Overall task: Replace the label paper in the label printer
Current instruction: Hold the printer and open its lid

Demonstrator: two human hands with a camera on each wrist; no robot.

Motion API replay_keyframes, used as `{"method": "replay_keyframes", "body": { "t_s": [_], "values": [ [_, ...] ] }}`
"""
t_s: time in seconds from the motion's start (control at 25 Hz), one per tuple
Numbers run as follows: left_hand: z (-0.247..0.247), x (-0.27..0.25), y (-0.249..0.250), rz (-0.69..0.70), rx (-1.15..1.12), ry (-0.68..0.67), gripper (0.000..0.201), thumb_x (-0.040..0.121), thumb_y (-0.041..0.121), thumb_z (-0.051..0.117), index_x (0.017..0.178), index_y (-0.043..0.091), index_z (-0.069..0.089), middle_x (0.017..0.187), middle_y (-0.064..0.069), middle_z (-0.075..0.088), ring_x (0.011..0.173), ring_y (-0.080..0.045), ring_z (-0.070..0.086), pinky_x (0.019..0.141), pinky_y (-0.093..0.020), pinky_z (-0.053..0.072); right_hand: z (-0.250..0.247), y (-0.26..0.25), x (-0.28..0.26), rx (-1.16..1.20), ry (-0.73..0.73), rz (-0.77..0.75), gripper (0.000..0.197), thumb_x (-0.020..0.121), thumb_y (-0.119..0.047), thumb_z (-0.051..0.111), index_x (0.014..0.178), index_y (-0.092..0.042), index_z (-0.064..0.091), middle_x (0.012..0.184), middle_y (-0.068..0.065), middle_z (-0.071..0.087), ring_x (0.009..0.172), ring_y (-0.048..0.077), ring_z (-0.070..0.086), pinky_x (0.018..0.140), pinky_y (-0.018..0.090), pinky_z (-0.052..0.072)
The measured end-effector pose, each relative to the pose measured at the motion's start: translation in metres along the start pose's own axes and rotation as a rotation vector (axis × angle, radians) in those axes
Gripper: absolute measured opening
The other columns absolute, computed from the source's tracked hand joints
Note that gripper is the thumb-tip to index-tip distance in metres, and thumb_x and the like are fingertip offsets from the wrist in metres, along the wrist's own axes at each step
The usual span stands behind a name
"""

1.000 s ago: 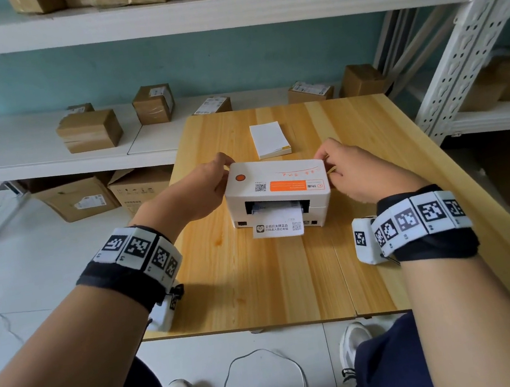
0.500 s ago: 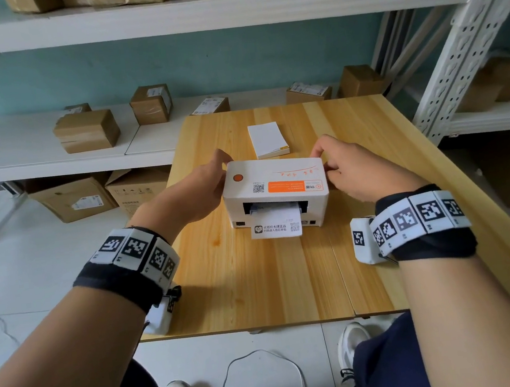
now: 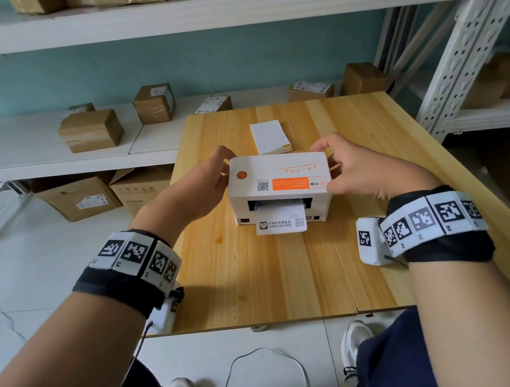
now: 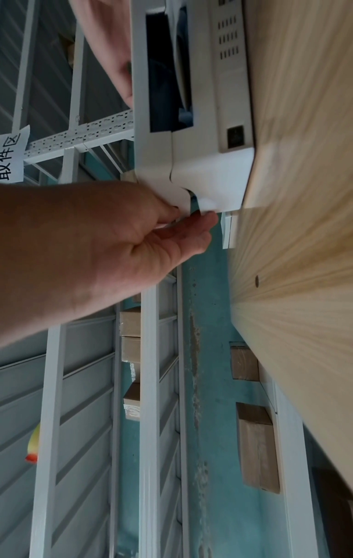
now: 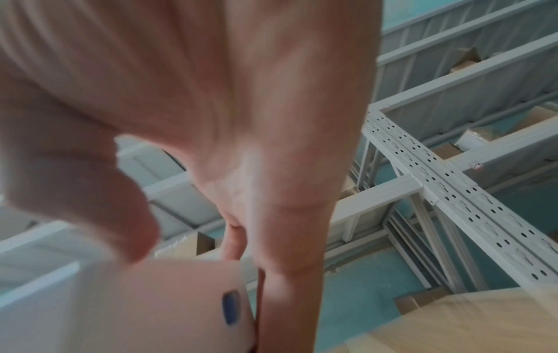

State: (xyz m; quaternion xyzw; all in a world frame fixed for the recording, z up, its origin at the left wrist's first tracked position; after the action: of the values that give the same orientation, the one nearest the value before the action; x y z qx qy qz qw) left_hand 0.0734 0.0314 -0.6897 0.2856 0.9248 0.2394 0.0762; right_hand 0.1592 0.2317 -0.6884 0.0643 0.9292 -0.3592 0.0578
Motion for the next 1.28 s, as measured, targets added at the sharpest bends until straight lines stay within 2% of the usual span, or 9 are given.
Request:
{"method": "replay_keyframes", "body": {
  "t_s": [0.16, 0.28, 0.4, 0.48, 0.56, 0.68, 0.8, 1.12, 1.28],
  "values": [
    [0.000, -0.002, 0.001, -0.026, -0.033, -0.007, 0.044, 0.101, 0.003, 0.044, 0.141, 0.017, 0.033, 0.137, -0.011, 0.058, 0.099, -0.016, 0.055, 0.078, -0.027, 0.050, 0.006, -0.004, -0.003, 0.033, -0.051, -0.038, 0.086, 0.077, -0.013, 0.084, 0.143, -0.029, 0.031, 0.121, -0.008, 0.057, 0.112, 0.010, 0.056, 0.085, 0.026, 0.049],
    [0.000, -0.010, 0.002, -0.087, -0.238, -0.055, 0.070, 0.096, -0.003, 0.051, 0.149, 0.025, 0.015, 0.144, -0.014, 0.051, 0.109, -0.021, 0.058, 0.082, -0.032, 0.054, 0.005, -0.007, -0.005, 0.041, -0.028, -0.075, 0.090, 0.072, -0.013, 0.088, 0.141, -0.030, 0.032, 0.114, -0.017, 0.055, 0.106, 0.002, 0.054, 0.078, 0.019, 0.046],
    [0.003, -0.023, 0.007, -0.110, -0.385, -0.177, 0.093, 0.091, -0.003, 0.061, 0.150, 0.034, 0.000, 0.143, -0.008, 0.050, 0.103, -0.018, 0.066, 0.065, -0.024, 0.059, 0.005, -0.006, -0.004, 0.043, -0.017, -0.093, 0.092, 0.067, -0.014, 0.091, 0.136, -0.035, 0.034, 0.119, -0.012, 0.056, 0.109, 0.006, 0.054, 0.080, 0.023, 0.048],
    [0.004, -0.031, 0.009, -0.106, -0.426, -0.188, 0.097, 0.088, -0.002, 0.067, 0.150, 0.035, 0.002, 0.132, 0.002, 0.050, 0.096, -0.011, 0.066, 0.060, -0.018, 0.059, 0.006, -0.006, -0.004, 0.024, -0.010, -0.099, 0.095, 0.064, -0.016, 0.093, 0.135, -0.038, 0.034, 0.126, -0.005, 0.055, 0.113, 0.012, 0.054, 0.088, 0.034, 0.052],
    [0.006, -0.037, 0.011, -0.087, -0.401, -0.162, 0.095, 0.088, -0.001, 0.069, 0.150, 0.032, 0.005, 0.133, 0.003, 0.053, 0.111, -0.015, 0.065, 0.063, -0.016, 0.058, 0.005, -0.007, -0.005, 0.014, -0.001, -0.096, 0.096, 0.063, -0.017, 0.093, 0.135, -0.039, 0.033, 0.128, -0.002, 0.055, 0.116, 0.015, 0.053, 0.093, 0.039, 0.052],
    [0.008, -0.039, 0.005, -0.104, -0.382, -0.116, 0.097, 0.084, 0.001, 0.073, 0.151, 0.030, 0.009, 0.142, -0.004, 0.051, 0.125, -0.019, 0.056, 0.078, -0.026, 0.058, 0.005, -0.007, -0.006, 0.023, 0.007, -0.096, 0.097, 0.062, -0.016, 0.093, 0.135, -0.039, 0.033, 0.131, -0.002, 0.054, 0.118, 0.016, 0.052, 0.094, 0.038, 0.051],
    [0.007, -0.036, -0.002, -0.153, -0.439, -0.098, 0.100, 0.078, 0.013, 0.081, 0.151, 0.031, 0.015, 0.139, -0.001, 0.052, 0.112, -0.015, 0.060, 0.083, -0.034, 0.059, 0.006, -0.007, -0.008, 0.000, 0.014, -0.100, 0.100, 0.061, -0.016, 0.094, 0.135, -0.042, 0.033, 0.133, -0.001, 0.050, 0.120, 0.018, 0.051, 0.097, 0.043, 0.051],
    [0.006, -0.027, -0.001, -0.075, -0.311, -0.122, 0.089, 0.077, 0.023, 0.083, 0.147, 0.030, 0.028, 0.121, 0.006, 0.058, 0.114, -0.016, 0.060, 0.081, -0.034, 0.061, 0.005, -0.016, -0.012, -0.088, 0.041, -0.105, 0.092, 0.061, -0.010, 0.093, 0.129, -0.036, 0.037, 0.127, 0.002, 0.041, 0.112, 0.018, 0.049, 0.079, 0.028, 0.048],
    [0.007, -0.024, -0.005, -0.091, -0.324, -0.129, 0.085, 0.075, 0.023, 0.084, 0.141, 0.032, 0.031, 0.121, 0.004, 0.062, 0.112, -0.017, 0.061, 0.077, -0.033, 0.061, 0.005, -0.015, -0.012, -0.048, 0.035, -0.104, 0.096, 0.061, -0.017, 0.094, 0.133, -0.038, 0.035, 0.130, 0.000, 0.044, 0.114, 0.017, 0.051, 0.085, 0.031, 0.050]
  ]
}}
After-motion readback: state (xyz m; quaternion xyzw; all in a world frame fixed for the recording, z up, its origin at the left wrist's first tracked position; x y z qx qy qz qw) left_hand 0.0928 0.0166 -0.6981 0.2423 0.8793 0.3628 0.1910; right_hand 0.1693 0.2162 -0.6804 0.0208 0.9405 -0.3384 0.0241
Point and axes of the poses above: each hand's wrist, its own x-axis towards the middle knuckle, its own z-axis out of the palm, y = z × x, the point moved 9 cm from there along x, towards the middle knuckle
